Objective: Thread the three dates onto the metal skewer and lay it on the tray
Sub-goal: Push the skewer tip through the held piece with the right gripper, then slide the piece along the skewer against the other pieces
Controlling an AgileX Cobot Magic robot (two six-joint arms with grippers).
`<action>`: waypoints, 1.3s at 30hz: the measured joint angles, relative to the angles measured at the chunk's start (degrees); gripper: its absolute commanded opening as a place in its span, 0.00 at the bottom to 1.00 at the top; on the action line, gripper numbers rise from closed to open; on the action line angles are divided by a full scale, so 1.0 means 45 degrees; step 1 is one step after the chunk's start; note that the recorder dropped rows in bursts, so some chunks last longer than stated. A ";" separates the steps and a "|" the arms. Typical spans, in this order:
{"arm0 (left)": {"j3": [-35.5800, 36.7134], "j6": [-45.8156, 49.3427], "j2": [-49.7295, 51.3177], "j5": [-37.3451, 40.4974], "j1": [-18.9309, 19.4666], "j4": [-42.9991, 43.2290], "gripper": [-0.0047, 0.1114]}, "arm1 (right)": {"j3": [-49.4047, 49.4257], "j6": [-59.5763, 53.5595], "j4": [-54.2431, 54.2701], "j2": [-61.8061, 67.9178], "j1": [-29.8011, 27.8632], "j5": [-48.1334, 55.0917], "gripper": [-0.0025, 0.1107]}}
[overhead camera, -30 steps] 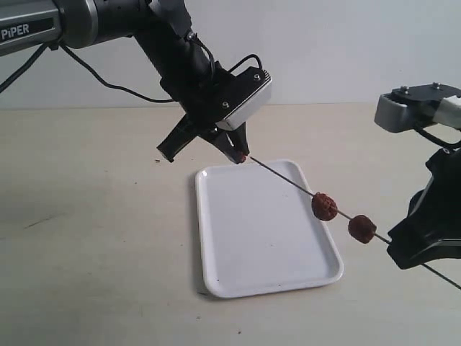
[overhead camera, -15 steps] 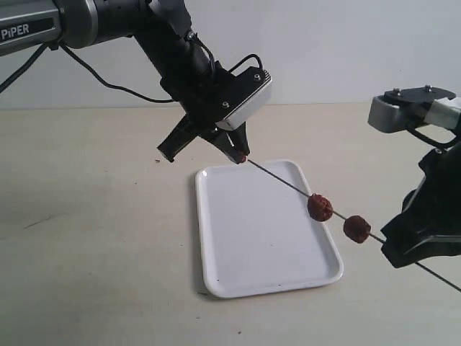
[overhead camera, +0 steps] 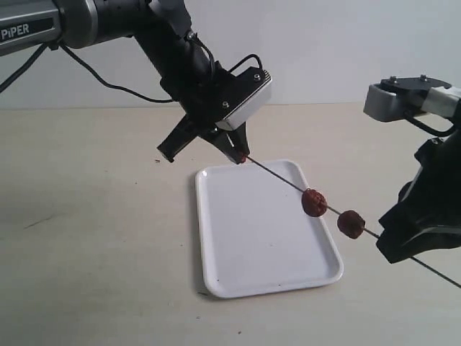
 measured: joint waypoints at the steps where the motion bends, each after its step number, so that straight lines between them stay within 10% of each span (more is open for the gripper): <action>1: 0.0000 0.0000 0.0000 0.0025 0.0000 -0.0048 0.18 | 0.0000 -0.0078 0.0000 0.0014 0.0000 0.0091 0.02; 39: 0.0000 0.0382 0.0000 -0.0199 0.0179 -0.0753 0.18 | -0.2687 -0.1411 0.0941 0.3694 0.0000 -0.1272 0.02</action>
